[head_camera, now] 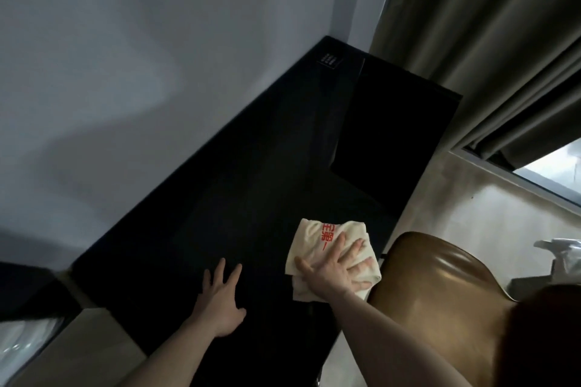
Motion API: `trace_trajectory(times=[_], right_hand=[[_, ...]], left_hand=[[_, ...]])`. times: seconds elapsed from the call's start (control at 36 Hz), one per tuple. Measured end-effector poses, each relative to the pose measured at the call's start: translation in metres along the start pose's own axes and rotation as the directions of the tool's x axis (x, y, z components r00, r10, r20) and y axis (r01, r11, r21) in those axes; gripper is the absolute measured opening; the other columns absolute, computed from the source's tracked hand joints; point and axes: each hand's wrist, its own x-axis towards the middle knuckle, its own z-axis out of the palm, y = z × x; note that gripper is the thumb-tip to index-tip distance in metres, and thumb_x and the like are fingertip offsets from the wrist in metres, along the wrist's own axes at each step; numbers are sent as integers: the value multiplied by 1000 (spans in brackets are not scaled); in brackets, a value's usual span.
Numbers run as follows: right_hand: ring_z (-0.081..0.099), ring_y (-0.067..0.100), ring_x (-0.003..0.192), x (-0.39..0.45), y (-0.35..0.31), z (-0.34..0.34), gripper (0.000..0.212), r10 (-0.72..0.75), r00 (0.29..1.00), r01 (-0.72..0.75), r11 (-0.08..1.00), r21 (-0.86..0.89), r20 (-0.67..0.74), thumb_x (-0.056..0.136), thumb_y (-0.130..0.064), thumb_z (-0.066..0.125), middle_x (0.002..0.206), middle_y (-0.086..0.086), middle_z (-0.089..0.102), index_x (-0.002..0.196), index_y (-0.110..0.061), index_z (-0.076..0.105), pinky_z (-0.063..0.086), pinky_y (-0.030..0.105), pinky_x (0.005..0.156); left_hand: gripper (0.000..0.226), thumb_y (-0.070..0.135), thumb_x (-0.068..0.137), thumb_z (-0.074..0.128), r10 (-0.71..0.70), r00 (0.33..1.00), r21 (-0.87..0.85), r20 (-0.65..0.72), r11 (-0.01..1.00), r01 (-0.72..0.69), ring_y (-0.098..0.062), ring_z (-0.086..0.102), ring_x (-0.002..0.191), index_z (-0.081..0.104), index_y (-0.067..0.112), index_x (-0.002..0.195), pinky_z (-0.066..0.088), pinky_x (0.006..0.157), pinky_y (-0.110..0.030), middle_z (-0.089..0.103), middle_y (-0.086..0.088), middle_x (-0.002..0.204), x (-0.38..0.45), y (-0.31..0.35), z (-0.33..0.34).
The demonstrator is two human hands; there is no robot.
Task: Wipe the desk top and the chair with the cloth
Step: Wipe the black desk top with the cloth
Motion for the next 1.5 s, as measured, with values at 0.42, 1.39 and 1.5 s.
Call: trace_trajectory(times=[0.42, 1.39, 1.5], right_hand=[[-34, 48, 146, 39, -3, -40, 135, -1, 1000, 0, 995, -95, -12, 69, -91, 55, 145, 2, -60, 148, -35, -39, -6, 78, 112], [-30, 43, 149, 170, -48, -184, 126, -46, 995, 22, 965, -260, -87, 70, -96, 39, 162, 5, -39, 159, -30, -22, -14, 73, 114], [-32, 40, 149, 165, -33, -187, 127, -61, 997, 50, 967, -250, -36, 72, -94, 43, 159, 3, -44, 156, -31, -28, -14, 73, 114]], left_hand=[[93, 39, 99, 58, 109, 988, 89, -105, 991, -100, -32, -15, 155, -10, 32, 161, 13, 126, -54, -27, -3, 166, 18, 21, -16], [85, 50, 100, 51, 5, 976, -57, -217, 998, -18, -34, -13, 155, -6, 35, 161, 14, 124, -56, -25, 3, 166, 88, 141, -84], [87, 47, 100, 53, 18, 984, -14, -177, 1000, -21, -33, -15, 155, -8, 36, 161, 14, 124, -58, -26, 2, 166, 88, 151, -84]])
